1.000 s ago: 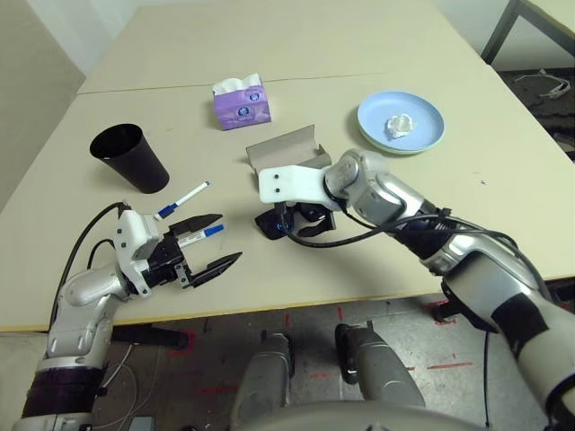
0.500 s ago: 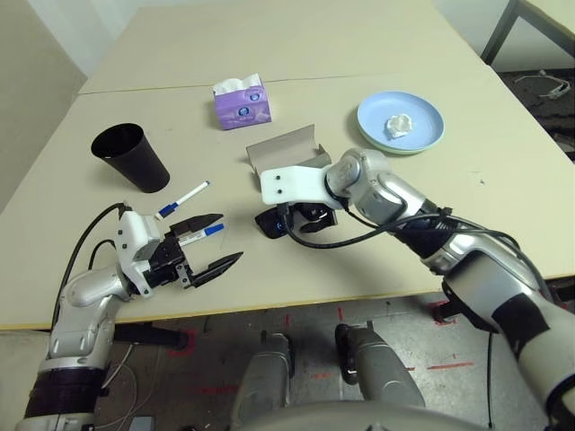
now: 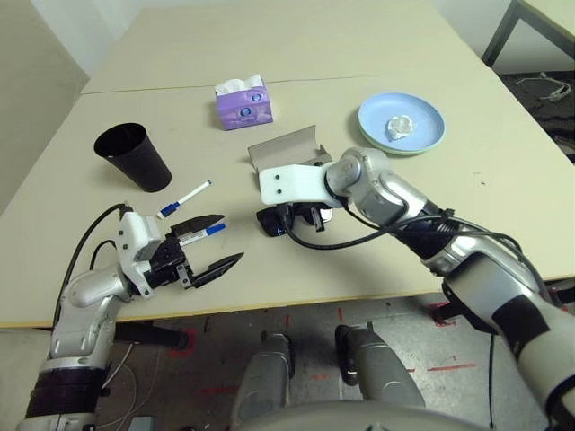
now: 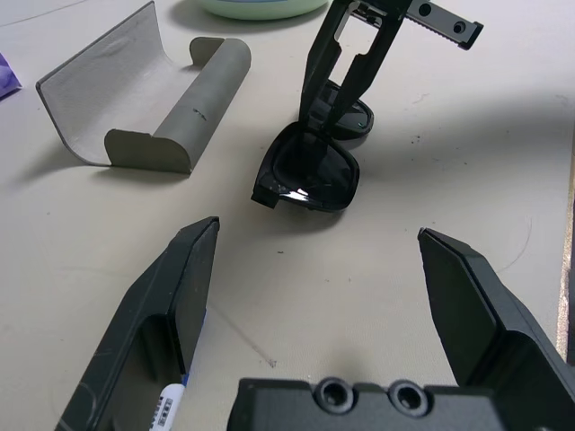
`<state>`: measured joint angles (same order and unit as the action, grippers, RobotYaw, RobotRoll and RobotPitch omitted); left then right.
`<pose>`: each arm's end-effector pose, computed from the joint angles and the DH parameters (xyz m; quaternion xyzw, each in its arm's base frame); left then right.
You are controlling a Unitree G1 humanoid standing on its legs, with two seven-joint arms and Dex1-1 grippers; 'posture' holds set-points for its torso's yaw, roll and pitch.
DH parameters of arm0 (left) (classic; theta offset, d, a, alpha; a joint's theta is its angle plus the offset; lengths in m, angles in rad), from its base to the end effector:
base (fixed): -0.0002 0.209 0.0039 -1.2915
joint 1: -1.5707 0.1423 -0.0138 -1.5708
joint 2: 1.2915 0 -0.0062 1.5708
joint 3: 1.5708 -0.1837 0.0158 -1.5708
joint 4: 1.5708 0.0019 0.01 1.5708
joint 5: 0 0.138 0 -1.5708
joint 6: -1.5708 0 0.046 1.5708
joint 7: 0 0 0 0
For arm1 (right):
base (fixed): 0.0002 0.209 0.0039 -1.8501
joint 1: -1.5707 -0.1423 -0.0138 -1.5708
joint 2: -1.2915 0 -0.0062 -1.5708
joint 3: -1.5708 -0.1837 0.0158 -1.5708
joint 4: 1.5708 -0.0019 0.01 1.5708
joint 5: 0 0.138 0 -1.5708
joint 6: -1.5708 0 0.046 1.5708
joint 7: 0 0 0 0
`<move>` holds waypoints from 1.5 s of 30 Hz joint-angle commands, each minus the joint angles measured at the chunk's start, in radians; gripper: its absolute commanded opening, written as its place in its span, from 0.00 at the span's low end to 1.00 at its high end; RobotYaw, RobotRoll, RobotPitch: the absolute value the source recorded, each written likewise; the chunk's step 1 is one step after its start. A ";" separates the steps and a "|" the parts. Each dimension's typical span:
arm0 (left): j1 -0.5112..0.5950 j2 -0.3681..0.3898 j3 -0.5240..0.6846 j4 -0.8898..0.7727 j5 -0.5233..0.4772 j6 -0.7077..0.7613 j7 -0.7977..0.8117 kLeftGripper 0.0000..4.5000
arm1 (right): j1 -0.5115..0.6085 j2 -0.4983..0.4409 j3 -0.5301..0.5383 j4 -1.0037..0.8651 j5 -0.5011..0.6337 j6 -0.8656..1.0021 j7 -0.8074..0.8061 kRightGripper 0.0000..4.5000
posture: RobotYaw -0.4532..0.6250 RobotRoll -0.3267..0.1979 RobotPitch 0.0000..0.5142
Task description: Organize and tidy the items on the table.
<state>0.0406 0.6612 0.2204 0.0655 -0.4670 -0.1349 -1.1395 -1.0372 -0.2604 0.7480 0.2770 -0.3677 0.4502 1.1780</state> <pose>0.1894 0.3084 0.1029 0.1284 -0.0104 -0.4415 0.8880 0.3086 -0.0316 0.1982 -0.5429 0.1405 0.5879 0.5830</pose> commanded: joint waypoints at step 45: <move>-0.008 -0.063 0.058 -0.044 -0.062 0.134 0.173 1.00 | -0.341 0.242 -0.100 0.954 -0.181 -0.625 -0.494 0.04 | 0.39 0.62 0.36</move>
<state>0.0248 0.6030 0.2782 0.0358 -0.5340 0.0061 -0.9582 -1.3916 -0.0327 0.6543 1.2244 -0.5376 -0.1722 0.6887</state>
